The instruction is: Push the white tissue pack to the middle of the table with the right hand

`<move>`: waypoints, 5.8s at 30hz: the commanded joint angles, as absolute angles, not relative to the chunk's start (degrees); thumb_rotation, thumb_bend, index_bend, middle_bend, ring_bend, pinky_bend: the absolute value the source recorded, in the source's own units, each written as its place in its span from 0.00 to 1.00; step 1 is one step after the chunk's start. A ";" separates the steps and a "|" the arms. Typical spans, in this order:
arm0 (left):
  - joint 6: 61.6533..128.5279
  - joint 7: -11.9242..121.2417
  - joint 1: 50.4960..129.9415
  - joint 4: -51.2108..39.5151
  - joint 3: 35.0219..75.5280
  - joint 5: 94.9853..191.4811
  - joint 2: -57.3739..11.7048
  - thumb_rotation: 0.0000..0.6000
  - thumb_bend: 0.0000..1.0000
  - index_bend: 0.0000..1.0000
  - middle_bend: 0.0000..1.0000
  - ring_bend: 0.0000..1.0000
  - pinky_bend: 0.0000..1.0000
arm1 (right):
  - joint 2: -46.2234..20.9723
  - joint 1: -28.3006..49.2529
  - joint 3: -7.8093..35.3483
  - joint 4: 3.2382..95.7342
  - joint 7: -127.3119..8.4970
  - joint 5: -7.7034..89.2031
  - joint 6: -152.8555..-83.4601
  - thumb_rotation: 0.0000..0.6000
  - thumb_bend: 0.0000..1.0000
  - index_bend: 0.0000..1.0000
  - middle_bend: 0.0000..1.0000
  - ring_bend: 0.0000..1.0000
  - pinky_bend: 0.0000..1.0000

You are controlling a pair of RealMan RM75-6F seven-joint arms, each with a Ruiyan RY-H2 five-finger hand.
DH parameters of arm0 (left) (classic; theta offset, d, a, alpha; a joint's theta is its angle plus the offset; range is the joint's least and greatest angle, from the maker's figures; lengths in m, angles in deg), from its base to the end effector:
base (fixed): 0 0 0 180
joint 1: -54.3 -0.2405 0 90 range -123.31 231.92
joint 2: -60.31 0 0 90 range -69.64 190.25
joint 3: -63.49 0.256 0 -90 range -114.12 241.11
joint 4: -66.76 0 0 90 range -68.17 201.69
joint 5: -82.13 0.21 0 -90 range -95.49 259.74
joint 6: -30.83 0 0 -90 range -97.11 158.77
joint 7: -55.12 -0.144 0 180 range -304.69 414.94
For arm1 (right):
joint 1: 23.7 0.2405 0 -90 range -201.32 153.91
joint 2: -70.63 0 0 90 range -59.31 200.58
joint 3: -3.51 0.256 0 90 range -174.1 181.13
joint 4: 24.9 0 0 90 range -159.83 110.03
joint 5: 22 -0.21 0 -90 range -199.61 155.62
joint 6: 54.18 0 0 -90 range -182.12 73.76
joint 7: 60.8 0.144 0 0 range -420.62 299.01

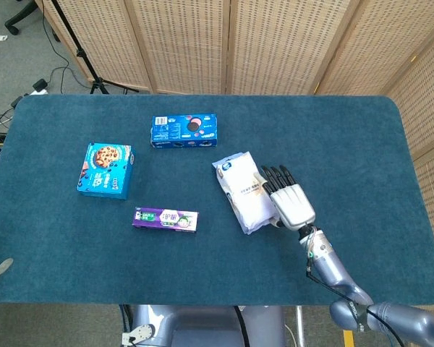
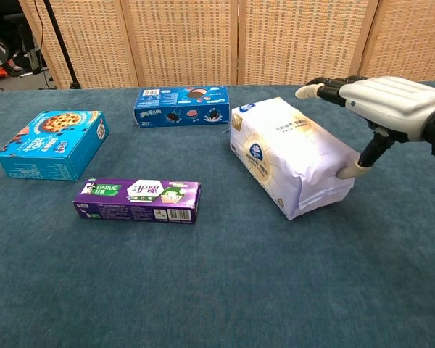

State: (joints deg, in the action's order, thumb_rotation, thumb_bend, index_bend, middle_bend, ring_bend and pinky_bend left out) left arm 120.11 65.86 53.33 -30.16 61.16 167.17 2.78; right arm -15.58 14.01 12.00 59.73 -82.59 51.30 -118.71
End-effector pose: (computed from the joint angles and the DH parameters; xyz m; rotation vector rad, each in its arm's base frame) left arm -0.3179 0.1466 0.1973 -1.2214 -1.0238 -0.9819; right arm -0.1649 -0.3331 0.0162 1.8053 -0.7124 0.9688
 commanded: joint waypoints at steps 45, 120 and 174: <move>116.18 64.38 55.36 -30.94 59.83 163.66 2.90 1.00 0.00 0.00 0.00 0.00 0.00 | -7.37 23.53 32.75 56.68 -77.36 12.13 -100.32 1.00 1.00 0.25 0.23 0.15 0.27; 112.67 67.36 56.97 -29.82 59.70 161.89 3.60 1.00 0.00 0.00 0.00 0.00 0.00 | -38.38 41.18 34.53 43.75 -80.73 -2.03 -109.16 1.00 1.00 0.26 0.25 0.16 0.28; 121.21 63.95 53.97 -28.87 61.49 168.69 1.19 1.00 0.00 0.00 0.00 0.00 0.00 | 6.85 -2.29 11.47 61.65 -60.02 61.51 -138.47 1.00 0.00 0.00 0.00 0.00 0.00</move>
